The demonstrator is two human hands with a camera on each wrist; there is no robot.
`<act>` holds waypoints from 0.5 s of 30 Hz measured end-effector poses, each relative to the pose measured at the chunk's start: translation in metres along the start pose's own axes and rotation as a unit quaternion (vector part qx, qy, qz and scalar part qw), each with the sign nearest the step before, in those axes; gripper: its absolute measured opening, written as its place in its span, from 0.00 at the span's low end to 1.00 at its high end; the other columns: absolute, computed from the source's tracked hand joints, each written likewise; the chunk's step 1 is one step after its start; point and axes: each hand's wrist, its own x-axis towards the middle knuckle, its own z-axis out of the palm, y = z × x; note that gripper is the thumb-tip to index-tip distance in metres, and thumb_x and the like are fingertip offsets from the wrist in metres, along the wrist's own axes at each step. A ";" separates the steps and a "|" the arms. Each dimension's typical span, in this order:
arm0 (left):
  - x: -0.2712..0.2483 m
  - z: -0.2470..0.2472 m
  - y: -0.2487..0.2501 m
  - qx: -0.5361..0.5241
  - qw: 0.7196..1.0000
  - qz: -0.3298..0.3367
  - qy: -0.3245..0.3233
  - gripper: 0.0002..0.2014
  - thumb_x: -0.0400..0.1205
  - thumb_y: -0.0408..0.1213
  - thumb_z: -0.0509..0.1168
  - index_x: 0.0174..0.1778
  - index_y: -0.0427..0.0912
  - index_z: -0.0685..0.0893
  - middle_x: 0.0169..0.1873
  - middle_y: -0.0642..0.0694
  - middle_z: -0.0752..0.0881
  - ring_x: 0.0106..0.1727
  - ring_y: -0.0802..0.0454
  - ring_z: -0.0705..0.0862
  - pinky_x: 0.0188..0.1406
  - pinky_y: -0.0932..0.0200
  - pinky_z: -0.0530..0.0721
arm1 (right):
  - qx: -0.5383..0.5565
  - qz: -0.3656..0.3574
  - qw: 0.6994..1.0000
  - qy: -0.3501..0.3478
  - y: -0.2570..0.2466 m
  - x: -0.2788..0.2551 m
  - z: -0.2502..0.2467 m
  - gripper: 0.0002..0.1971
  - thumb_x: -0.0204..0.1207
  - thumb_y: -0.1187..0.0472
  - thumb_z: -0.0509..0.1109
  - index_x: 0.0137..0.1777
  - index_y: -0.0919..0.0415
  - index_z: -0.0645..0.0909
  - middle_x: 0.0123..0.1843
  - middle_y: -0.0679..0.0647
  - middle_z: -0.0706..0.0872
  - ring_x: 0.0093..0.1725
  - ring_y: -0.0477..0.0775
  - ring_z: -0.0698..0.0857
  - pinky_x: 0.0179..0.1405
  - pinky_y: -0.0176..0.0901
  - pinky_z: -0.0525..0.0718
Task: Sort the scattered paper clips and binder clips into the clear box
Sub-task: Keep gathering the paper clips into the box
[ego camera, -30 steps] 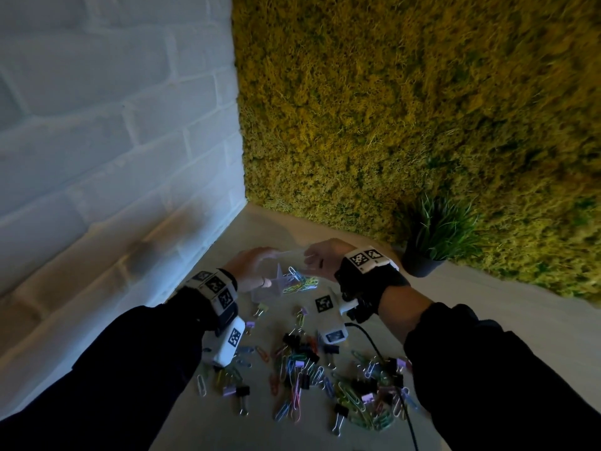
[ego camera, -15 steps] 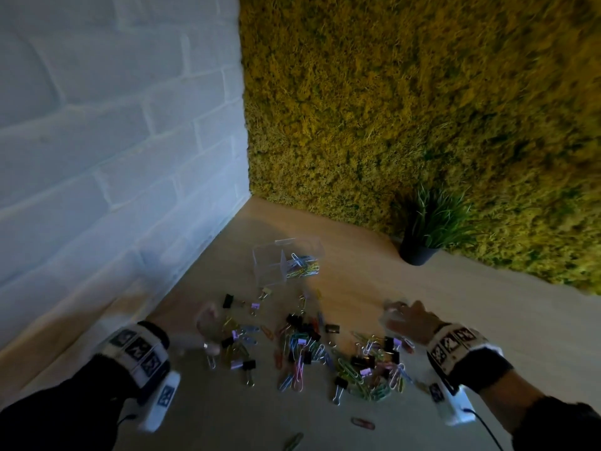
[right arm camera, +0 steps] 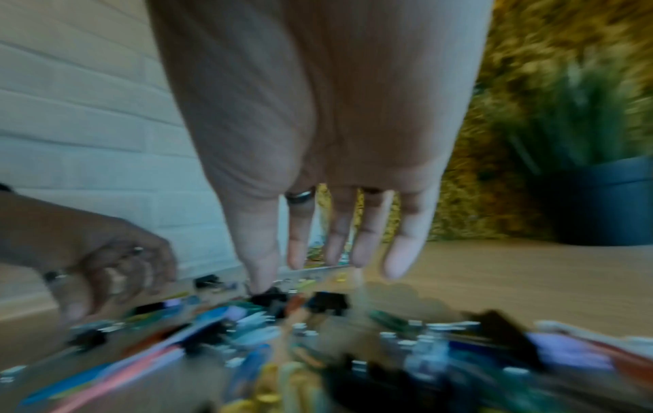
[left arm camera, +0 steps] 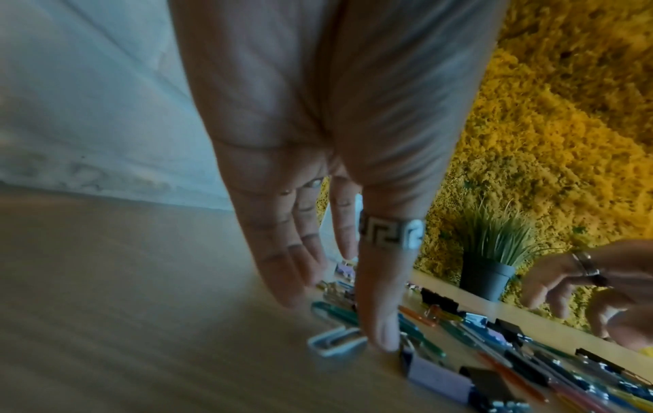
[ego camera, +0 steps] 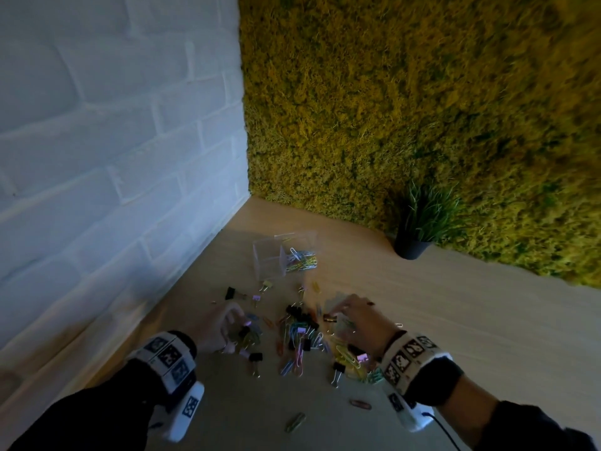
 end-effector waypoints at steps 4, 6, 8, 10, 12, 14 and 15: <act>-0.005 -0.004 -0.005 0.059 0.998 -0.007 -0.014 0.33 0.68 0.26 0.75 0.67 0.44 0.69 0.53 0.48 0.72 0.51 0.54 0.73 0.33 0.75 0.70 | -0.016 -0.149 0.986 -0.074 -0.039 0.015 0.013 0.32 0.70 0.53 0.75 0.75 0.51 0.70 0.77 0.53 0.67 0.77 0.54 0.65 0.77 0.49 0.64; -0.001 -0.002 -0.008 0.048 0.999 -0.011 -0.011 0.31 0.68 0.25 0.74 0.65 0.44 0.71 0.51 0.48 0.74 0.47 0.55 0.75 0.31 0.75 0.70 | -0.074 -0.177 0.977 -0.091 -0.047 0.024 0.014 0.34 0.69 0.52 0.75 0.76 0.51 0.69 0.80 0.52 0.65 0.79 0.55 0.62 0.78 0.49 0.61; 0.003 0.000 -0.013 0.007 1.000 -0.019 -0.002 0.26 0.69 0.22 0.72 0.60 0.44 0.75 0.45 0.49 0.77 0.38 0.58 0.78 0.30 0.72 0.72 | -0.099 -0.187 0.974 -0.082 -0.051 0.034 0.013 0.32 0.68 0.50 0.75 0.73 0.52 0.74 0.78 0.52 0.69 0.76 0.56 0.66 0.76 0.49 0.65; 0.007 0.003 -0.018 -0.020 0.999 -0.026 0.000 0.22 0.69 0.19 0.71 0.52 0.46 0.76 0.37 0.50 0.79 0.33 0.59 0.78 0.31 0.69 0.73 | -0.107 -0.185 0.974 -0.075 -0.050 0.040 0.012 0.29 0.67 0.49 0.75 0.69 0.55 0.79 0.73 0.52 0.76 0.71 0.57 0.71 0.72 0.48 0.70; 0.009 0.003 -0.020 -0.026 0.999 -0.021 -0.006 0.21 0.69 0.20 0.71 0.50 0.47 0.76 0.33 0.51 0.80 0.33 0.59 0.78 0.32 0.69 0.73 | -0.090 -0.176 0.978 -0.071 -0.048 0.043 0.014 0.25 0.68 0.51 0.75 0.66 0.55 0.81 0.68 0.52 0.80 0.67 0.55 0.72 0.69 0.47 0.71; 0.009 0.004 -0.021 -0.009 1.000 -0.014 -0.013 0.19 0.72 0.24 0.70 0.51 0.48 0.75 0.32 0.53 0.79 0.35 0.61 0.78 0.34 0.70 0.72 | -0.054 -0.169 0.983 -0.054 -0.046 0.044 0.015 0.20 0.70 0.53 0.73 0.63 0.54 0.83 0.64 0.53 0.83 0.65 0.55 0.73 0.66 0.48 0.73; 0.010 0.005 -0.021 0.011 1.000 -0.008 -0.015 0.17 0.73 0.27 0.70 0.50 0.50 0.74 0.32 0.55 0.79 0.35 0.61 0.77 0.35 0.70 0.72 | -0.043 -0.167 0.984 -0.041 -0.046 0.043 0.015 0.17 0.72 0.54 0.72 0.61 0.56 0.84 0.61 0.54 0.84 0.64 0.55 0.74 0.66 0.48 0.73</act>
